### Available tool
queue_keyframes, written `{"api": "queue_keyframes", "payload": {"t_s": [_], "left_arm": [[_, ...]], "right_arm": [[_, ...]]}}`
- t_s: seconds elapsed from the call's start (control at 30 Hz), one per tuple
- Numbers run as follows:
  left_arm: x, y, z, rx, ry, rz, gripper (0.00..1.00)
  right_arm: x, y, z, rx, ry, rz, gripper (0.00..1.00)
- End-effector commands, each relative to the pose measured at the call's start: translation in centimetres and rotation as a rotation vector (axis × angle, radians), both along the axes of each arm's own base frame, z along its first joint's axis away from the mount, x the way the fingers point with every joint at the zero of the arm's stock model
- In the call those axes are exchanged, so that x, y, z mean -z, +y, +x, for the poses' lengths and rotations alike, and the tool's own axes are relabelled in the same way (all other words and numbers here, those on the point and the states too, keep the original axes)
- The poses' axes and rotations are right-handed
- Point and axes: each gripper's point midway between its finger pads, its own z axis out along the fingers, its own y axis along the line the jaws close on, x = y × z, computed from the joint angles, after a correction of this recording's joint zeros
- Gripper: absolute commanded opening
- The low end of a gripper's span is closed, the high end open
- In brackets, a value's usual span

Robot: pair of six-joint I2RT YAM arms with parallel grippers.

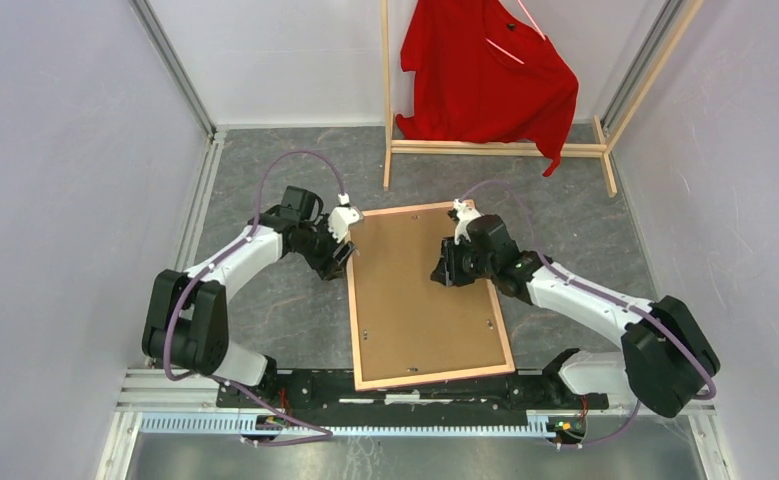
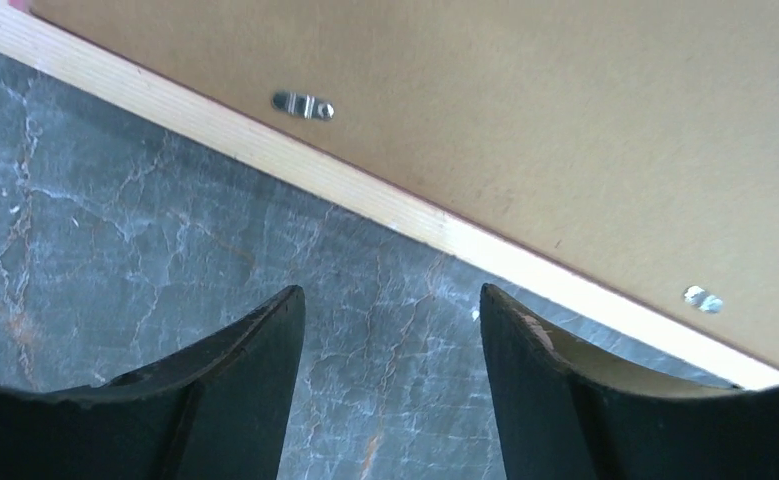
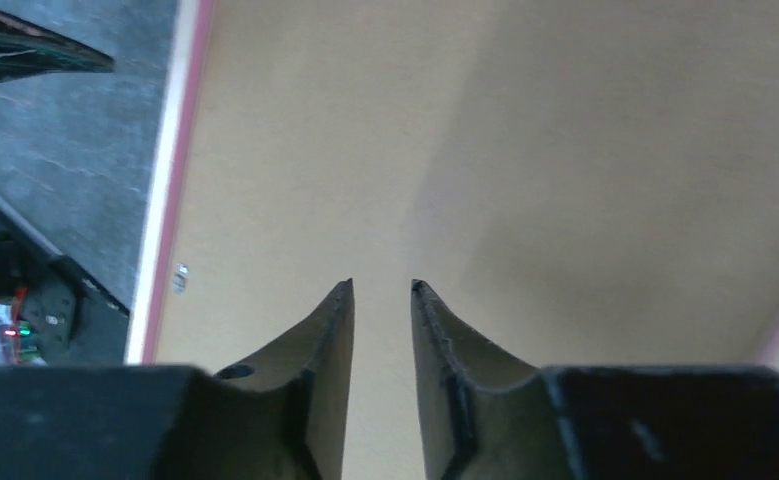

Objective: Put the photo into the frame
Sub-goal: Place the photo frame item in the photo frame, then install the photo frame at the center of the board.

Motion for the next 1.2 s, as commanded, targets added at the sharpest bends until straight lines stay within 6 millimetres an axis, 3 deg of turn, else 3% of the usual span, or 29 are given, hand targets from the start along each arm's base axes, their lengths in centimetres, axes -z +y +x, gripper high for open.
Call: {"api": "queue_keyframes", "payload": {"t_s": [0.0,0.03,0.1,0.23,0.3,0.4,0.6,0.97,1.17], "left_arm": [[-1.9,-1.9,0.4,-0.058,0.109,-0.166,0.68],[-2.0,-1.9,0.7,-0.070,0.125,-0.179,0.64],[-1.8,-2.0,0.4,-0.085,0.186,-0.210,0.60],[-1.2,-1.9,-1.4,-0.032,0.254,-0.215,0.56],[-0.5,-1.4,-2.3,0.002,0.250,-0.194,0.56],[0.2,-1.0,-3.5,0.052,0.255,-0.177,0.56],[1.4,-0.7,-4.6,0.087,0.269,-0.152,0.56],[2.0,-1.4,-4.9,0.089,0.313,-0.186,0.52],[2.1,-1.3,-4.4,0.081,0.284,-0.168,0.51]], "right_arm": [[-3.9,4.8,2.4,-0.037,-0.166,0.263,0.24],[-4.0,5.5,2.3,-0.059,-0.169,0.278,0.20],[-4.1,7.0,1.8,-0.106,-0.180,0.283,0.19],[-3.3,10.1,-1.9,-0.226,-0.186,0.281,0.38],[-2.6,10.9,-3.9,-0.262,-0.174,0.301,0.44],[-2.1,12.2,-6.6,-0.308,-0.154,0.350,0.44],[0.0,13.6,-9.5,-0.379,-0.119,0.328,0.47],[2.5,15.7,-12.5,-0.467,-0.039,0.302,0.44],[2.8,15.9,-12.7,-0.469,-0.043,0.315,0.45]]}}
